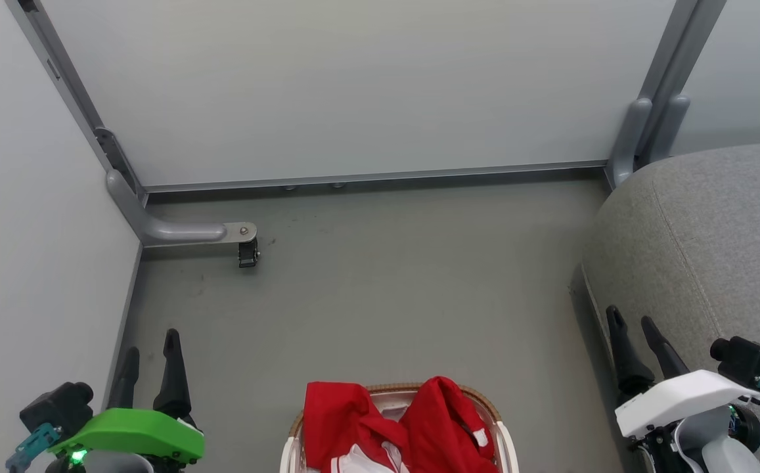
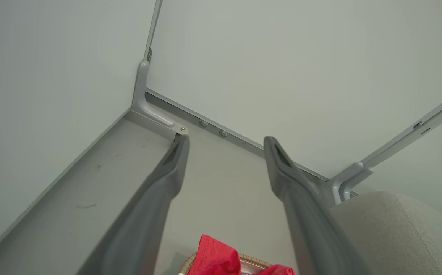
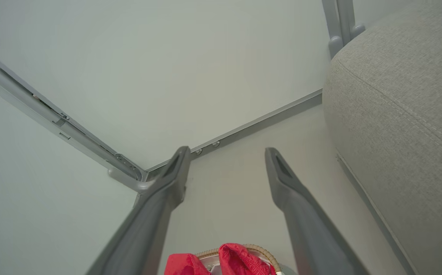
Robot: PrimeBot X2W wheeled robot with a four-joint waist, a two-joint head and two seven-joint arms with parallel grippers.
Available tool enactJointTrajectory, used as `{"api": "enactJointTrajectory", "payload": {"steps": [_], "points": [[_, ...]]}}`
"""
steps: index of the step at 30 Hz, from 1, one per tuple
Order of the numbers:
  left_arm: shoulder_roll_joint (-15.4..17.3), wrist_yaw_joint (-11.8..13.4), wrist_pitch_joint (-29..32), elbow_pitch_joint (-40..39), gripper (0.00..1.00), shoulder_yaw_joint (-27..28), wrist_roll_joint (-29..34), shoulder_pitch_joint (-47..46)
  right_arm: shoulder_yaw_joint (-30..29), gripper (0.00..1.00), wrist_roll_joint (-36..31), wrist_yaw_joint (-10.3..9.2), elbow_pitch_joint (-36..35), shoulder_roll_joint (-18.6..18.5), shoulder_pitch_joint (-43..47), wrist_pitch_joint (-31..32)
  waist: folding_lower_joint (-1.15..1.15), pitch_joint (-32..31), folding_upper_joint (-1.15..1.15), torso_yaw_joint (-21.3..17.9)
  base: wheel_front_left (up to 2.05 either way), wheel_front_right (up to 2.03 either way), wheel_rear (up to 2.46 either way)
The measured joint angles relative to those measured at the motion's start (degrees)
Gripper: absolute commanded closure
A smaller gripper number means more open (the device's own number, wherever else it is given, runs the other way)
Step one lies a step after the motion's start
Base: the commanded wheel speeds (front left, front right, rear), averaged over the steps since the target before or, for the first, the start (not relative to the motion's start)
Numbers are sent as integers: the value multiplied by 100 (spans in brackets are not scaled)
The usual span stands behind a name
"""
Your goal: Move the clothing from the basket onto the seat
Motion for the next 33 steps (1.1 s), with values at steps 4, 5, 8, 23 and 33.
{"api": "enactJointTrajectory", "payload": {"steps": [4,5,8,23,33], "points": [[25,45,-74,0,0,-101,264,5,54,0,-298,0,24,-14,0,-84,0,4,0,1,0,0,0],[40,51,-78,0,0,-121,347,7,66,0,-370,0,34,-23,-1,-96,0,6,0,2,0,0,0],[77,73,-127,0,0,-191,530,9,119,0,-597,0,69,-45,-2,-141,0,14,0,1,0,0,0],[171,182,-338,-7,0,-479,1363,24,62,0,-1548,0,91,-35,-36,-350,0,14,0,-13,0,0,0],[185,147,-479,-54,0,-547,1860,124,31,0,-2151,1,51,19,-2,-493,0,17,0,-24,0,0,0]]}}
